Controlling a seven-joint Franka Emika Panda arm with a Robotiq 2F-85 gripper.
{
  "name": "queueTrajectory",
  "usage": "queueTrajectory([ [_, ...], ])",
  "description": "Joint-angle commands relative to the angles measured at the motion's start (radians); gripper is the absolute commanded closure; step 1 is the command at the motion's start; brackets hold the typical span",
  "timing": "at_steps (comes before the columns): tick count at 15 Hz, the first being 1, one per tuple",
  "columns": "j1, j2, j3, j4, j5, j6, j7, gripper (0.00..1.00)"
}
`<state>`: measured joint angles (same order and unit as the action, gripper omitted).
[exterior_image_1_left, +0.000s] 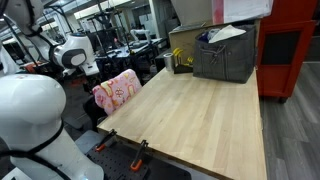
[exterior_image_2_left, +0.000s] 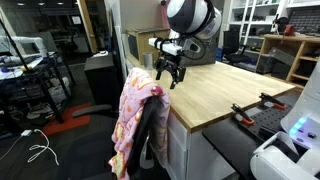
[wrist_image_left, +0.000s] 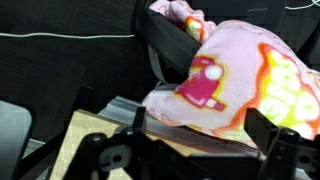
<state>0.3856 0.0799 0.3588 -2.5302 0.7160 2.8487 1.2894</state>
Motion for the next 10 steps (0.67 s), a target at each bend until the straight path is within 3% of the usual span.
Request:
queueTrajectory([
  [1, 0.037, 0.014, 0.038, -0.034, 0.114, 0.110, 0.116, 0.00],
  [10, 0.079, 0.145, 0.126, 0.074, 0.509, 0.430, -0.005, 0.00],
])
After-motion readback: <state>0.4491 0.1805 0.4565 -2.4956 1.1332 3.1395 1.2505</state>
